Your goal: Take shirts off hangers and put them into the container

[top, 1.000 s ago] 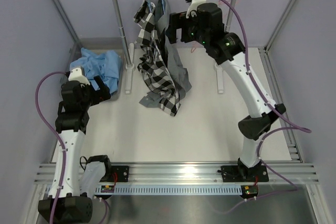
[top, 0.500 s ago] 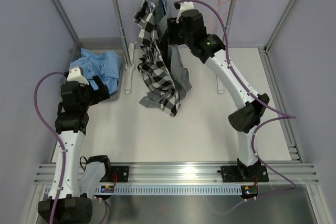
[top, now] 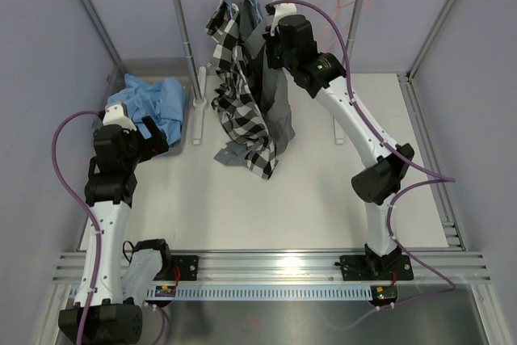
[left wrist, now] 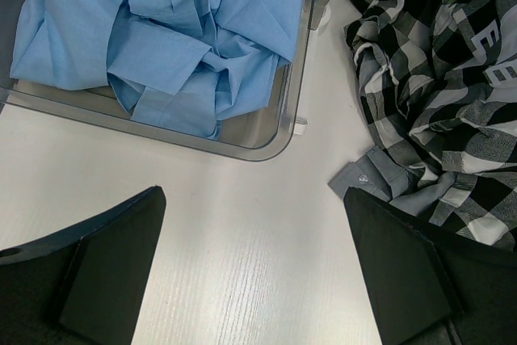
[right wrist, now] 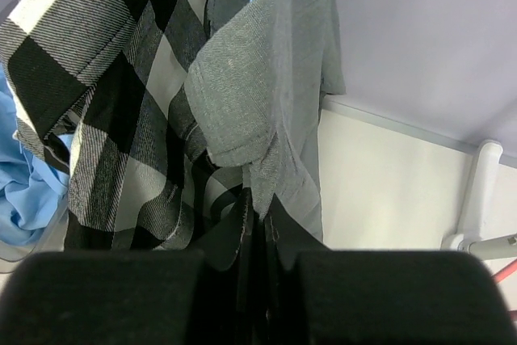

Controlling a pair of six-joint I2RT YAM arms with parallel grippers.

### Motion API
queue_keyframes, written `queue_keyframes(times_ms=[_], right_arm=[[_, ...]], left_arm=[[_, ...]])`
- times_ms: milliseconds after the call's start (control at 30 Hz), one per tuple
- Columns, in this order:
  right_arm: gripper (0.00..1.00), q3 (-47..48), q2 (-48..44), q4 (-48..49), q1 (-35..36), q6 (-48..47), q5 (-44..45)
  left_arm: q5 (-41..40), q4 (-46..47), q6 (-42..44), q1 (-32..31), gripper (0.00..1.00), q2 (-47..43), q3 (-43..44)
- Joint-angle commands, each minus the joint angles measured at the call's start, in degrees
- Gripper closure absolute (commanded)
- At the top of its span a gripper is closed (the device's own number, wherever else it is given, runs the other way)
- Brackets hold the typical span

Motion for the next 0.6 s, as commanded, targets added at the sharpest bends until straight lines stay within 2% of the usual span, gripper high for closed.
queue_keyframes(times_ms=[0, 267, 400, 567], right_arm=[[0.98, 4.36, -2.14, 0.32, 0.52, -1.87, 1.28], [1.0, 0.86, -10.22, 3.65, 0.52, -4.94, 1.37], [1.0, -5.38, -14.79, 6.81, 0.52, -5.38, 1.46], [1.0, -12.31, -19.97, 6.2, 0.52, -3.9, 0.76]], left_arm=[[-0.24, 1.93, -0.69, -0.24, 0.01, 0.06, 0.69], [0.11, 1.93, -0.77, -0.24, 0.01, 0.24, 0.78], [0.11, 1.93, -0.69, -0.24, 0.01, 0.24, 0.69], [0.2, 1.93, -0.6, -0.24, 0.01, 0.32, 0.69]])
